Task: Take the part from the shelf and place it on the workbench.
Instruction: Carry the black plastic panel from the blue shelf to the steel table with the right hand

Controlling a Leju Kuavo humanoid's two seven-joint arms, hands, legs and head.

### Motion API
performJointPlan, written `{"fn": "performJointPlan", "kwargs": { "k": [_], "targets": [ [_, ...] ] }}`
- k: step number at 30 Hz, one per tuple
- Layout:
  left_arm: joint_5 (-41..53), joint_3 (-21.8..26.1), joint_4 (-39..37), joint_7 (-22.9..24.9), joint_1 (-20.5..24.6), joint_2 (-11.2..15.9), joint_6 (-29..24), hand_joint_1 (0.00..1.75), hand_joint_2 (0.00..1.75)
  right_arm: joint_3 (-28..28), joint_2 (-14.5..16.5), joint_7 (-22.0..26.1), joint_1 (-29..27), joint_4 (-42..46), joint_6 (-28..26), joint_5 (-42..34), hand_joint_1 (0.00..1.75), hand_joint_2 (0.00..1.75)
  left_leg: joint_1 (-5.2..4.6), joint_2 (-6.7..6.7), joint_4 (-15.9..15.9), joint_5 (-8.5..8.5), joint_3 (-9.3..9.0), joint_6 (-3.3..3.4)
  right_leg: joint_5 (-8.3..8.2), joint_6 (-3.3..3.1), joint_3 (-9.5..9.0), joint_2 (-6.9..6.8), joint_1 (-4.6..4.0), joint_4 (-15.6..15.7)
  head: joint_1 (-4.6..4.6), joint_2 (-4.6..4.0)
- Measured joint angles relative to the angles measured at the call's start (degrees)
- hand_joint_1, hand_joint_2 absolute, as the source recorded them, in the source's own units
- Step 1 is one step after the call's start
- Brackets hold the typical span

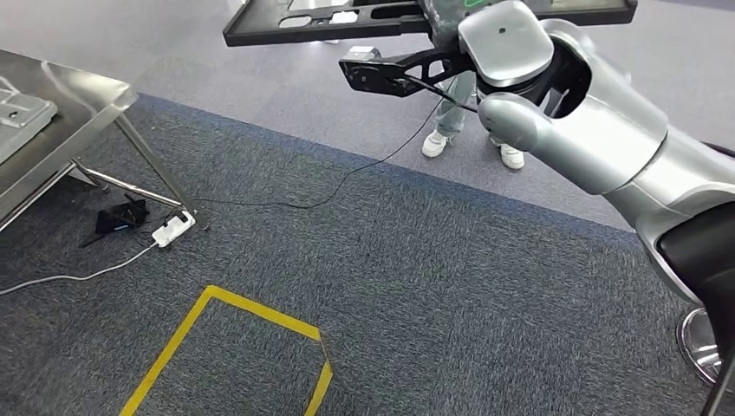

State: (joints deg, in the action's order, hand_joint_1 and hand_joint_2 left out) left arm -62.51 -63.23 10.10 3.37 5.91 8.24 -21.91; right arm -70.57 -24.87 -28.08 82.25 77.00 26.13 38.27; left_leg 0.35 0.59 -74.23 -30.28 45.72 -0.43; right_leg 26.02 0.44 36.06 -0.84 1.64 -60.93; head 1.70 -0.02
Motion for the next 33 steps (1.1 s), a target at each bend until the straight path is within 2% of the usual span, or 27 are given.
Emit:
{"fn": "performJointPlan", "kwargs": {
  "k": [1, 2, 3, 5, 6, 7, 9, 10, 12, 13, 15, 16, 17, 19, 20, 21, 22, 23, 24, 25, 27, 28, 29, 30, 31, 32, 33],
  "targets": [
    [0.0, 0.0, 0.0, 0.0, 0.0, 0.0, 0.0, 0.00, 1.75, 0.0, 0.0, 0.0, -0.1, 0.0, 0.0, 0.0, 1.75, 1.75, -0.03, -0.14, -1.0, 0.11, 0.51, 0.18, 0.10, -0.11, -0.07, -0.71, -0.19, 0.0, -0.08, 0.00],
    [0.0, 0.0, 0.0, 0.0, 0.0, 0.0, 0.1, 0.00, 1.75, -0.1, 0.0, 0.0, -0.2, 0.0, 0.0, 0.0, 1.75, 1.75, -0.13, -0.27, 0.3, 1.22, -0.13, 0.46, 0.21, -0.19, -0.19, -1.37, -0.35, 0.0, -0.09, 0.00],
    [-0.1, 0.0, 0.0, 0.0, 0.0, 0.0, 0.1, 0.00, 1.75, -0.1, 0.0, 0.0, -0.3, 0.0, 0.0, 0.0, 1.75, 1.75, -0.35, -0.73, 3.5, 3.06, -1.84, 0.84, 0.35, -0.23, -0.38, -1.99, -0.48, 0.0, -0.08, 0.00],
    [-0.1, 0.0, 0.0, 0.0, 0.0, 0.0, -0.1, 0.00, 1.75, -0.1, 0.0, 0.0, -0.1, 0.0, 0.1, 0.0, 1.75, 1.75, -1.32, -3.07, 10.9, 5.65, -5.91, 1.75, 0.62, -0.20, -0.84, -3.13, -0.70, 0.2, -0.06, 0.00],
    [-0.2, 0.1, 0.0, 0.0, 0.1, 0.0, -0.2, 0.00, 1.75, -0.1, 0.0, 0.1, 0.0, 0.0, 0.2, 0.1, 1.75, 1.75, -1.82, -4.03, 13.3, 6.08, -7.20, 2.17, 0.68, -0.07, -1.02, -3.61, -0.81, 0.4, -0.06, 0.00],
    [-0.3, 0.1, 0.0, 0.0, 0.1, 0.0, -0.4, 0.00, 1.75, -0.1, 0.0, 0.1, 0.0, 0.0, 0.3, 0.1, 1.75, 1.75, -2.21, -4.51, 14.4, 5.91, -7.74, 2.49, 0.71, 0.10, -1.18, -4.12, -0.90, 0.6, -0.05, 0.00],
    [-0.4, 0.1, 0.0, 0.0, 0.1, 0.2, -0.8, 0.00, 1.75, -0.2, 0.2, 0.2, 0.0, 0.0, 0.6, 0.2, 1.75, 1.75, -2.25, -3.54, 15.3, 6.05, -8.25, 3.00, 0.89, 0.57, -1.56, -5.10, -1.00, 0.9, -0.04, 0.00],
    [-0.4, 0.1, 0.0, 0.0, 0.0, 0.2, -0.9, 0.00, 1.75, -0.3, 0.2, 0.2, 0.0, 0.0, 0.8, 0.2, 1.75, 1.75, -2.11, -2.97, 16.0, 6.25, -8.71, 3.21, 1.21, 0.79, -1.75, -4.81, -0.93, 0.8, -0.04, 0.00],
    [-0.5, 0.1, 0.0, 0.1, 0.0, 0.3, -0.9, 0.00, 1.75, -0.3, 0.3, 0.2, 0.2, 0.0, 0.8, 0.3, 1.75, 1.75, -1.73, -1.95, 17.1, 6.66, -9.69, 3.82, 3.19, 1.03, -0.64, -2.42, -0.77, -2.3, 0.00, 0.00],
    [-0.5, 0.1, 0.0, 0.1, 0.0, 0.3, -0.9, 0.00, 1.75, -0.3, 0.3, 0.2, 0.2, -0.1, 0.9, 0.4, 1.75, 1.75, -1.72, -1.45, 17.2, 6.70, -9.88, 4.03, 4.70, 1.05, 0.83, -0.84, -0.66, -5.6, -0.02, 0.00],
    [-0.6, 0.1, 0.0, 0.2, 0.2, 0.2, -0.9, 0.00, 1.75, -0.5, 0.3, 0.2, 0.1, -0.1, 0.9, 0.4, 1.75, 1.75, -1.63, -0.09, 17.1, 6.63, -9.96, 4.30, 7.11, 1.23, 4.68, 0.58, -0.59, -12.6, -0.01, 0.00],
    [-0.6, 0.2, 0.0, 0.2, 0.2, 0.2, -0.8, 0.00, 1.75, -0.5, 0.3, 0.2, -0.1, -0.1, 1.0, 0.4, 1.75, 1.75, -1.57, 0.74, 17.0, 6.53, -9.98, 4.29, 6.93, 1.40, 5.77, 0.73, -0.52, -14.1, -0.01, 0.00],
    [-0.6, 0.2, 0.0, 0.2, 0.2, 0.1, -0.8, 0.00, 1.75, -0.6, 0.3, 0.2, -0.3, -0.1, 1.0, 0.4, 1.75, 1.75, -1.47, 1.63, 16.7, 6.38, -9.99, 4.20, 5.68, 1.56, 5.87, 0.81, -0.43, -13.5, 0.00, 0.00],
    [-0.6, 0.2, 0.0, 0.3, 0.1, 0.1, -0.7, 0.00, 1.75, -0.6, 0.3, 0.3, -0.3, -0.2, 1.1, 0.5, 1.75, 1.75, -1.14, 3.31, 15.8, 5.79, -9.92, 3.68, 1.55, 1.89, 3.43, 1.81, -0.06, -7.1, 0.02, 0.00],
    [-0.6, 0.2, 0.0, 0.4, 0.1, 0.1, -0.8, 0.00, 1.75, -0.7, 0.3, 0.3, -0.2, -0.2, 1.1, 0.5, 1.75, 1.75, -1.05, 4.11, 15.1, 5.41, -9.58, 3.30, 0.26, 2.03, 1.91, 3.16, 0.22, -3.8, -0.02, 0.00],
    [-0.6, 0.2, 0.0, 0.4, 0.1, 0.1, -1.0, 0.00, 1.75, -0.7, 0.3, 0.4, 0.0, -0.2, 1.1, 0.6, 1.75, 1.75, -0.89, 4.85, 14.5, 5.16, -9.10, 2.92, -0.33, 2.02, 0.92, 4.32, 0.41, -1.6, -0.05, 0.00],
    [-0.6, 0.2, 0.0, 0.4, 0.1, 0.1, -1.2, 0.00, 1.75, -0.8, 0.4, 0.4, 0.0, -0.2, 1.1, 0.6, 1.75, 1.75, -0.77, 5.54, 14.1, 5.07, -8.57, 2.53, -0.25, 1.90, 0.49, 5.11, 0.45, -0.6, -0.14, 0.00],
    [-0.7, 0.2, 0.0, 0.4, 0.1, 0.2, -1.6, 0.00, 1.75, -1.0, 0.5, 0.5, 0.1, -0.3, 1.1, 0.7, 1.75, 1.75, -0.63, 6.24, 13.9, 5.19, -8.09, 2.17, -0.04, 1.64, 0.42, 5.23, 0.35, -0.3, -0.18, 0.00],
    [-0.8, 0.3, 0.0, 0.5, 0.0, 0.2, -1.8, 0.00, 1.75, -1.1, 0.7, 0.5, 0.1, -0.4, 1.1, 0.7, 1.75, 1.75, -0.50, 6.83, 14.0, 5.35, -7.83, 1.89, -0.07, 1.29, 0.48, 4.54, 0.30, -0.3, -0.16, 0.00],
    [-0.9, 0.3, 0.0, 0.6, -0.1, 0.1, -1.8, 0.00, 1.75, -1.1, 0.9, 0.6, 0.1, -0.5, 1.1, 0.7, 1.75, 1.75, -0.56, 6.41, 13.9, 5.31, -7.62, 1.57, -0.13, 0.96, 0.33, 3.83, 0.31, 0.0, -0.18, 0.00],
    [-1.1, 0.3, 0.0, 1.0, -0.3, 0.0, -1.7, 0.00, 1.75, -1.2, 1.3, 0.6, 0.3, -0.7, 1.1, 0.8, 1.75, 1.75, -0.65, 3.58, 11.3, 3.96, -6.23, 0.84, -0.20, 0.36, -0.17, 2.46, 0.44, 0.5, -0.29, 0.00],
    [-1.2, 0.4, 0.0, 1.3, -0.2, -0.1, -1.5, 0.00, 1.75, -1.2, 1.6, 0.7, 0.4, -0.8, 1.1, 0.8, 1.75, 1.75, -0.58, 1.70, 8.4, 2.68, -4.74, 0.46, -0.14, 0.11, -0.39, 1.78, 0.36, 0.7, -0.40, 0.00],
    [-1.2, 0.5, 0.0, 1.5, -0.2, -0.1, -1.1, 0.00, 1.75, -1.3, 1.8, 0.8, 0.5, -1.0, 1.3, 0.9, 1.75, 1.75, -0.38, 0.61, 4.9, 1.34, -2.86, 0.14, -0.04, -0.07, -0.52, 1.11, 0.29, 0.7, -0.48, 0.00],
    [-1.3, 0.6, 0.0, 1.6, -0.1, -0.1, -0.7, 0.00, 1.75, -1.4, 2.1, 0.9, 0.6, -1.1, 1.4, 1.0, 1.75, 1.75, -0.18, 0.09, 1.6, 0.39, -0.99, -0.05, 0.09, -0.19, -0.62, 0.42, 0.24, 0.7, -0.49, 0.00],
    [-1.3, 0.7, 0.0, 1.8, -0.1, -0.2, -0.3, 0.00, 1.75, -1.6, 2.3, 1.1, 0.5, -1.3, 1.6, 1.1, 1.75, 1.75, -0.03, -0.11, -0.1, 0.32, 0.18, -0.16, 0.24, -0.25, -0.73, -0.27, 0.22, 0.7, -0.51, 0.00],
    [-1.3, 0.7, 0.0, 2.0, -0.1, -0.2, -0.1, 0.00, 1.75, -1.8, 2.5, 1.3, 0.5, -1.5, 1.7, 1.1, 1.75, 1.75, 0.06, -0.24, 0.1, 1.18, 0.36, -0.18, 0.41, -0.25, -0.89, -0.92, 0.21, 0.7, -0.52, 0.00],
    [-1.3, 0.8, 0.0, 2.2, -0.1, -0.2, 0.1, 0.00, 1.75, -2.0, 2.6, 1.5, 0.5, -1.6, 1.8, 1.2, 1.75, 1.75, 0.10, -0.44, 2.5, 2.95, -0.65, -0.11, 0.60, -0.20, -1.12, -1.59, 0.19, 0.7, -0.52, 0.00]
  ]
}}
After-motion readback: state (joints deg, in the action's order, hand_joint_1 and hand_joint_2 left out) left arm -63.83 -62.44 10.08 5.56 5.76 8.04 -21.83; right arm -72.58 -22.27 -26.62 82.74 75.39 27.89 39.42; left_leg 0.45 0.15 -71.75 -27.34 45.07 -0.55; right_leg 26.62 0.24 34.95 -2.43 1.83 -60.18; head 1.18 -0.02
